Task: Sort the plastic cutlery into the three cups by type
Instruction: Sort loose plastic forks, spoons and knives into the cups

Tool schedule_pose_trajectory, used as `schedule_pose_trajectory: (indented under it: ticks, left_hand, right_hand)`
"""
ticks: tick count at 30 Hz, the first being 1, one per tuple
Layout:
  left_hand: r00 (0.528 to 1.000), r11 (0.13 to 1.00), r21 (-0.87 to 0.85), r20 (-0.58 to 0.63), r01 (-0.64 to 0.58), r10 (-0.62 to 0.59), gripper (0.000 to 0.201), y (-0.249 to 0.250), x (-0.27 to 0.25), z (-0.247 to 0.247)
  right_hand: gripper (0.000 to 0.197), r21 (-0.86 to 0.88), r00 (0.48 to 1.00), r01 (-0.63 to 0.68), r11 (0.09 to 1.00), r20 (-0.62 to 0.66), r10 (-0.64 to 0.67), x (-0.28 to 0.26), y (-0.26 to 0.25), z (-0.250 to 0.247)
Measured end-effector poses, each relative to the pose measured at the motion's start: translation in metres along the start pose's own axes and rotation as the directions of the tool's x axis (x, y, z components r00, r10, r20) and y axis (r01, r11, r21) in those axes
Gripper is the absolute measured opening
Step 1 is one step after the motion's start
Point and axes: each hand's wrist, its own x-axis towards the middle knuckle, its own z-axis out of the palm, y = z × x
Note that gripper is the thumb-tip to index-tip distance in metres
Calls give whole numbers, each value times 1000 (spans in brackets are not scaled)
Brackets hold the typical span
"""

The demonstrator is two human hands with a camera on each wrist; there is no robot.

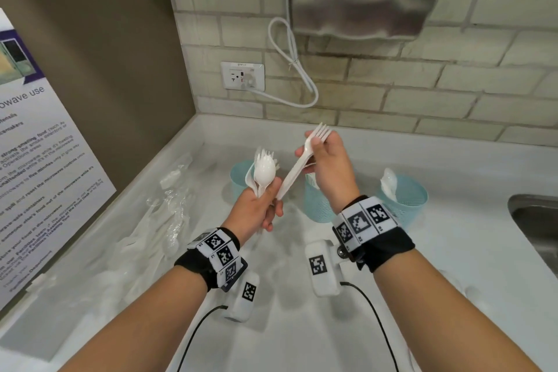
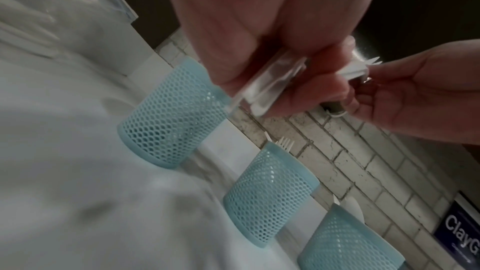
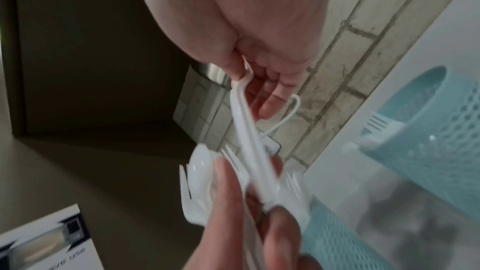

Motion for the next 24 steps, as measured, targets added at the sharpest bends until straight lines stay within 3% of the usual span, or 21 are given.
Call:
schedule_pose_trajectory:
  ticks: [4, 8, 12, 15, 17, 20, 24]
  left_hand:
    - [999, 999, -40, -11, 37, -38, 33, -1, 4, 8]
    - [996, 996, -49, -29, 81, -82, 29, -4, 10, 14]
    - [996, 995, -53, -20, 83, -84, 20, -4, 10, 21]
    - [998, 996, -69, 9, 63, -62, 18, 0, 9, 25]
    - [998, 994, -95, 19, 62, -60, 17, 3, 9, 26]
    - [997, 990, -123, 39, 64, -60, 16, 4, 10, 28]
    - [997, 992, -120, 73, 35, -27, 15, 4, 9, 29]
  right_hand:
    - [16, -84, 981, 122, 989, -142, -133, 11, -9, -23]
    - [21, -236, 963, 100, 967, -220, -154, 29, 13, -36]
    - [36, -391, 990, 8, 920, -127, -63, 30, 37, -44]
    - [47, -570, 996, -90, 817, -48, 77, 19, 38, -44]
    - [43, -527, 997, -60, 848, 13, 78, 10, 32, -37]
    - [23, -269, 987, -45, 962, 134, 84, -1, 27, -24]
    - [3, -190, 981, -89, 978, 152, 119, -6, 28, -14]
